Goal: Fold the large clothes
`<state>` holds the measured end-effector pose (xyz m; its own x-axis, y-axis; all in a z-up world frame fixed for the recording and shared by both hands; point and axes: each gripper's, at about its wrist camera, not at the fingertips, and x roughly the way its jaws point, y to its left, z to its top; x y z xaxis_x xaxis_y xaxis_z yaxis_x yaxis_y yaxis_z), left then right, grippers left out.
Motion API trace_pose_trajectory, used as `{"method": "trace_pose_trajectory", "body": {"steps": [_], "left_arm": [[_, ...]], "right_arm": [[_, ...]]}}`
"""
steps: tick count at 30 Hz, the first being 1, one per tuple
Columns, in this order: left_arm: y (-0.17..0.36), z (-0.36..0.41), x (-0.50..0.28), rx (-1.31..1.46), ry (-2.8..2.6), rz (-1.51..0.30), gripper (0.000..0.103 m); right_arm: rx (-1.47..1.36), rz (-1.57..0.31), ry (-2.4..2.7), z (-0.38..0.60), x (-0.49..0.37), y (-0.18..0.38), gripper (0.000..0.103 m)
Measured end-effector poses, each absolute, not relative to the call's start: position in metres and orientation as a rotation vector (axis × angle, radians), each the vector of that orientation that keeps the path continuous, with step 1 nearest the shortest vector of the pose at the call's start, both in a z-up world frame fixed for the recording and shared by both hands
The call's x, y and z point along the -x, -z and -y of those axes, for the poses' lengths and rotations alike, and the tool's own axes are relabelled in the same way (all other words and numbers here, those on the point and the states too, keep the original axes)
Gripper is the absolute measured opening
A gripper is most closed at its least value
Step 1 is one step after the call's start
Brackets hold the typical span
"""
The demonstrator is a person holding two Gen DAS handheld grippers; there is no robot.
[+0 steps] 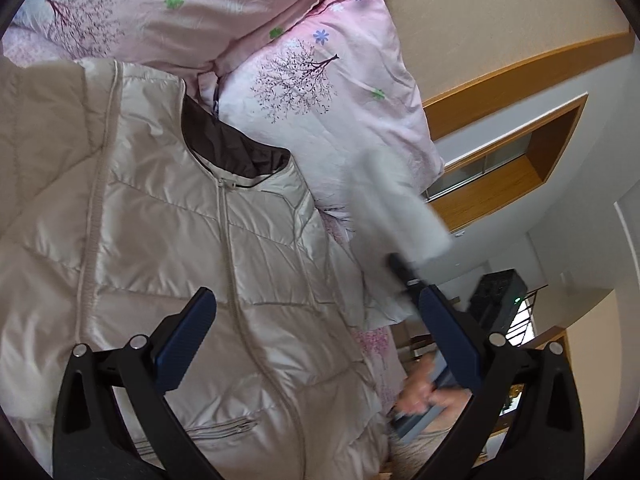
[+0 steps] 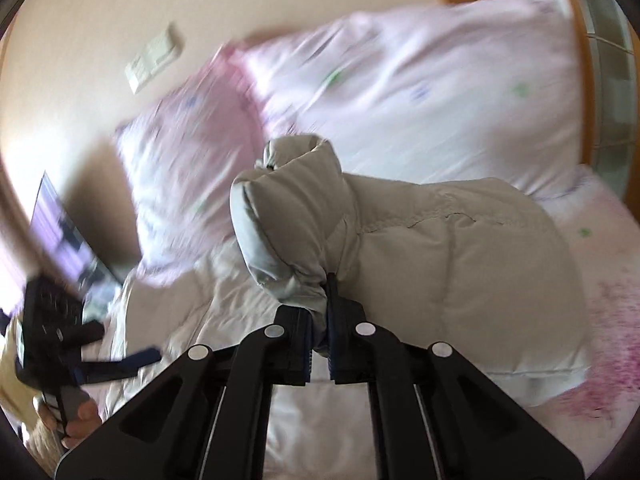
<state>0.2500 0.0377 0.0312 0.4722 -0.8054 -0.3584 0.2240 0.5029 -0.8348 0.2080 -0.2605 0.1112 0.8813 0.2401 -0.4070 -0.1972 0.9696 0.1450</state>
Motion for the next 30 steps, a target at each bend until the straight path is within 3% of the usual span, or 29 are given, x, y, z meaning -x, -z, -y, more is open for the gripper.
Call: {"method": "trace_pose_trajectory", "body": {"steps": [9,12,13,15,17,20,23,25,28,30], "left_arm": [[-0.004,-0.029,-0.292,0.870,0.665,-0.966,0.101],[0.009,-0.025,-0.302,0.865,0.610,-1.022,0.101],[0.013,-0.024,-0.305,0.857,0.599,-1.037,0.101],[0.019,-0.020,-0.309,0.836,0.583,-1.060,0.100],[0.022,-0.016,-0.312,0.828,0.579,-1.070,0.097],[0.028,-0.009,-0.314,0.803,0.558,-1.094,0.084],[0.034,-0.003,-0.316,0.763,0.527,-1.116,0.061],[0.039,0.000,-0.318,0.740,0.503,-1.129,0.031],[0.040,-0.001,-0.319,0.711,0.499,-1.112,0.017],[0.031,-0.007,-0.316,0.677,0.483,-1.075,0.015]], "right_arm": [[0.057,-0.612,-0.279,0.191,-0.226,-0.055,0.006],[0.160,-0.642,-0.252,0.175,-0.228,-0.043,0.013],[0.189,-0.656,-0.251,0.172,-0.227,-0.040,0.020],[0.202,-0.677,-0.252,0.172,-0.223,-0.038,0.050],[0.184,-0.672,-0.278,0.175,-0.216,-0.040,0.072],[0.143,-0.664,-0.307,0.182,-0.203,-0.049,0.074],[0.050,-0.651,-0.320,0.199,-0.193,-0.059,0.074],[-0.011,-0.633,-0.306,0.212,-0.186,-0.068,0.074],[-0.069,-0.577,-0.262,0.231,-0.178,-0.084,0.074],[-0.101,-0.539,-0.238,0.242,-0.172,-0.095,0.074]]}}
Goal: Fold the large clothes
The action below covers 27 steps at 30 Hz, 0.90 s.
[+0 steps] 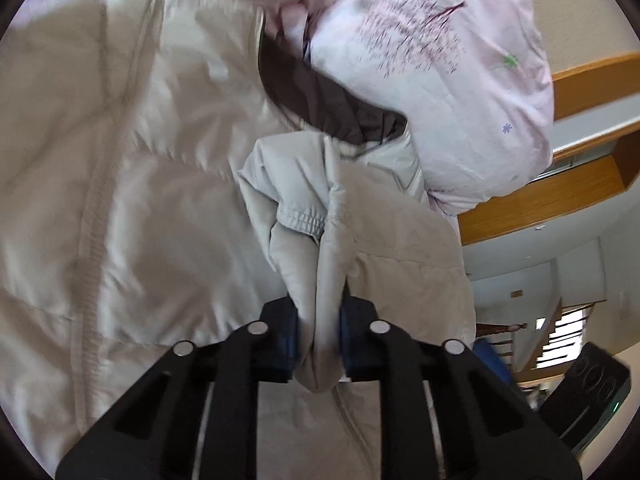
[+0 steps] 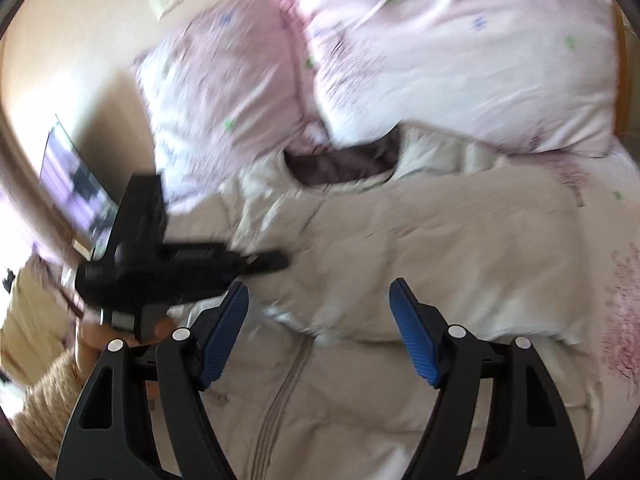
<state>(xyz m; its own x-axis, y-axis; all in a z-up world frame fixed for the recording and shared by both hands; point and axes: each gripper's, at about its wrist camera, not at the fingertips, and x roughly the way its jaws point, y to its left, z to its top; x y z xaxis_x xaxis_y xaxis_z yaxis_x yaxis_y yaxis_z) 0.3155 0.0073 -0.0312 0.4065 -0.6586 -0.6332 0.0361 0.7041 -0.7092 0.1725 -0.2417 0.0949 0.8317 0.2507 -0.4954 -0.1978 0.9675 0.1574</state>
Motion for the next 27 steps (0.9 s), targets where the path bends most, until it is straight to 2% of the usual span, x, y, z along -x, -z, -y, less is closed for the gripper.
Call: {"method": "trace_pose_trajectory", "body": {"steps": [3,7,9,11,14,15,17,19,22,27], "left_arm": [[0.014,-0.028,-0.309,0.633,0.440,-1.009,0.014],[0.022,-0.049,-0.306,0.632,0.392,-1.032,0.014],[0.038,-0.049,-0.306,0.610,0.366,-1.076,0.016],[0.048,-0.049,-0.306,0.607,0.353,-1.083,0.020],[0.049,-0.048,-0.306,0.615,0.350,-1.075,0.028],[0.047,-0.051,-0.305,0.621,0.354,-1.078,0.033],[0.040,-0.057,-0.298,0.640,0.368,-1.063,0.048],[0.028,-0.074,-0.281,0.655,0.374,-1.000,0.070],[0.009,-0.113,-0.244,0.673,0.361,-0.885,0.080],[0.006,-0.197,-0.176,0.711,0.226,-0.740,0.081]], "right_arm": [[-0.175,-0.458,-0.191,0.265,-0.162,-0.116,0.074],[-0.215,-0.409,-0.130,0.281,-0.161,-0.129,0.072],[-0.214,-0.432,-0.132,0.277,-0.169,-0.127,0.065],[-0.185,-0.496,-0.171,0.259,-0.184,-0.118,0.049],[-0.133,-0.594,-0.234,0.226,-0.208,-0.100,0.032],[-0.114,-0.631,-0.256,0.212,-0.216,-0.093,0.030],[-0.070,-0.693,-0.307,0.185,-0.231,-0.081,0.024],[-0.029,-0.733,-0.345,0.161,-0.240,-0.073,0.021],[0.015,-0.780,-0.400,0.129,-0.251,-0.063,0.021],[0.049,-0.853,-0.423,0.098,-0.268,-0.045,0.021]]}}
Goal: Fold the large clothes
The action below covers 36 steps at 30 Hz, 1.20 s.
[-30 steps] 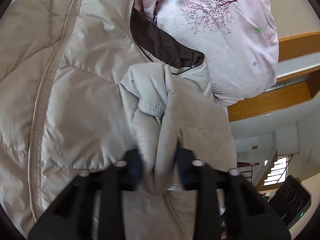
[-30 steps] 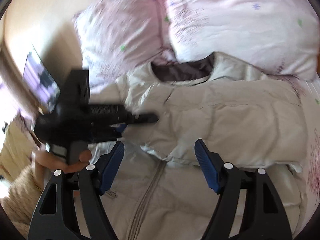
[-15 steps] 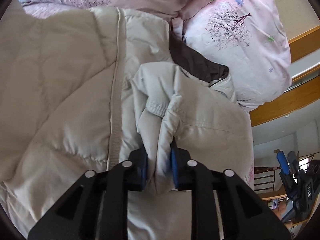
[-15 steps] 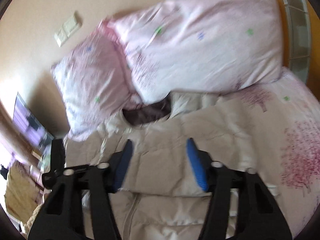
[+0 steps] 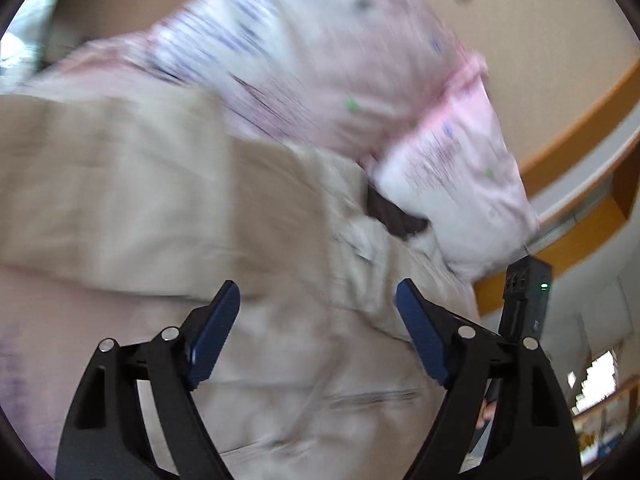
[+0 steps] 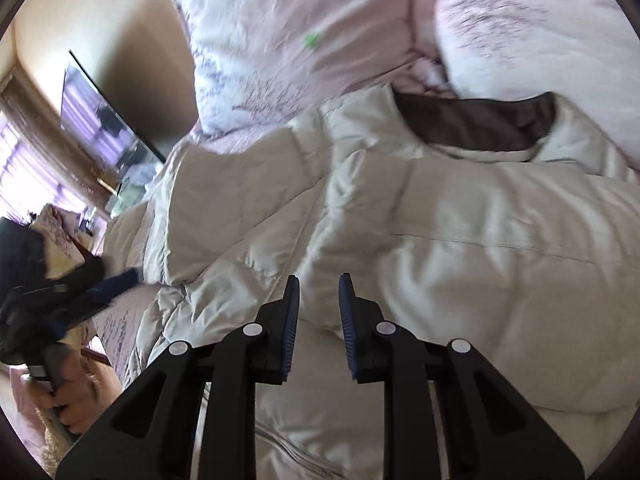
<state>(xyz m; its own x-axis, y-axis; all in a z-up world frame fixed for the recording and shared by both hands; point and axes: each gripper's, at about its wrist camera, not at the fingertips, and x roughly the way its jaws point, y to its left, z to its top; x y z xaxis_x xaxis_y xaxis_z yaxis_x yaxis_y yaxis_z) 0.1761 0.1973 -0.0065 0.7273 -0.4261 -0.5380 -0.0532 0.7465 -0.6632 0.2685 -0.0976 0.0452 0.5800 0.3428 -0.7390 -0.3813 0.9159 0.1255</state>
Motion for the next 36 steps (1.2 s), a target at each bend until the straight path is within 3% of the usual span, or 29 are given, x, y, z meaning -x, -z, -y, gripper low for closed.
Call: {"method": "trace_pose_trajectory", "body": {"steps": [5,8,10,12,27,30,34,36], "left_arm": [[0.030,-0.277,-0.115,0.786,-0.011,-0.688,0.080],[0.050,-0.315,-0.094,0.894,-0.105,-0.666,0.079],[0.063,-0.341,-0.079,0.969,-0.156,-0.638,0.079],[0.069,-0.359,-0.073,1.031,-0.194,-0.617,0.079],[0.108,-0.421,-0.081,1.339,-0.390,-0.496,0.060],[0.111,-0.426,-0.085,1.352,-0.406,-0.485,0.052],[0.121,-0.430,-0.090,1.392,-0.409,-0.489,0.023],[0.119,-0.430,-0.090,1.376,-0.409,-0.487,0.014]], "right_arm": [[0.098,-0.959,-0.351,0.085,-0.298,-0.007,0.021],[0.073,-0.965,-0.363,0.087,-0.296,-0.014,0.023],[0.017,-0.954,-0.394,0.094,-0.289,-0.024,0.032],[-0.023,-0.923,-0.410,0.102,-0.278,-0.036,0.055],[-0.087,-0.897,-0.422,0.147,-0.231,-0.055,0.057],[-0.101,-0.888,-0.409,0.157,-0.230,-0.057,0.057],[-0.124,-0.872,-0.396,0.169,-0.227,-0.059,0.057],[-0.135,-0.864,-0.387,0.177,-0.225,-0.061,0.057]]}}
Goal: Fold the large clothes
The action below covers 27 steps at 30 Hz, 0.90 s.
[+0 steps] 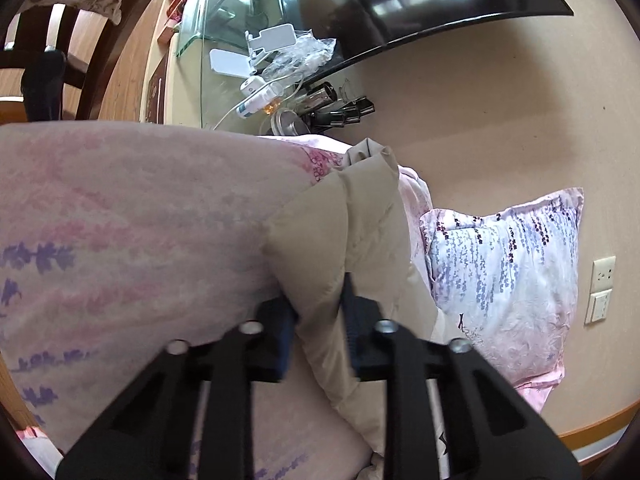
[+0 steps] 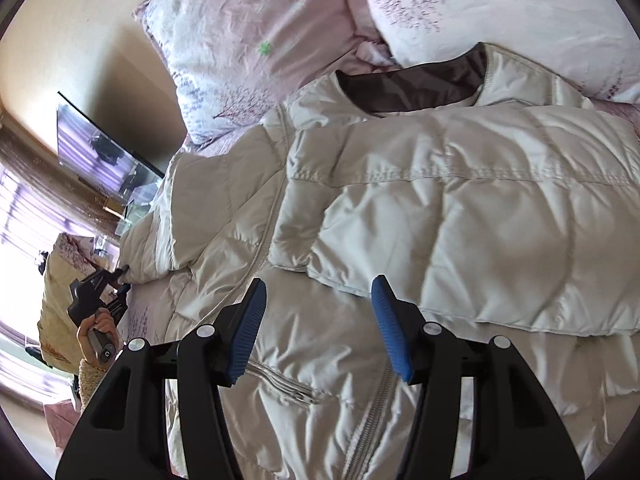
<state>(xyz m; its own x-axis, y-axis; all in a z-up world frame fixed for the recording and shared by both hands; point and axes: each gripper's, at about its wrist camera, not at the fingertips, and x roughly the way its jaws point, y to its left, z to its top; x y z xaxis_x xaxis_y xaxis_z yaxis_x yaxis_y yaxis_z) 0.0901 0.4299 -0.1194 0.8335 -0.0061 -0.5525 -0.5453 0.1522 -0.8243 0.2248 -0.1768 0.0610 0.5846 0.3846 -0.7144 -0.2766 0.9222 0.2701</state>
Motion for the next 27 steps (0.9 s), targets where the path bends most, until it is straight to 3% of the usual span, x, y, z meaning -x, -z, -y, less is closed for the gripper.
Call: {"method": "trace_pose_trajectory", "body": {"steps": [6,13,21,27], "left_arm": [[0.081,-0.428,-0.084,1.314,-0.356,-0.395,0.011],[-0.015,-0.389,-0.087,1.165,-0.177,-0.263,0.010],[-0.104,-0.264,-0.130,0.996,0.236,-0.231,0.010],[-0.111,-0.157,-0.170,0.915,0.492,-0.330,0.010]], "right_arm": [[-0.161,-0.835,-0.370,0.197,-0.219,-0.068,0.057],[-0.188,-0.773,-0.354,0.218,-0.208,-0.079,0.058],[-0.244,-0.732,-0.326,0.247,-0.197,-0.084,0.058],[-0.279,-0.690,-0.273,0.270,-0.190,-0.086,0.058]]}}
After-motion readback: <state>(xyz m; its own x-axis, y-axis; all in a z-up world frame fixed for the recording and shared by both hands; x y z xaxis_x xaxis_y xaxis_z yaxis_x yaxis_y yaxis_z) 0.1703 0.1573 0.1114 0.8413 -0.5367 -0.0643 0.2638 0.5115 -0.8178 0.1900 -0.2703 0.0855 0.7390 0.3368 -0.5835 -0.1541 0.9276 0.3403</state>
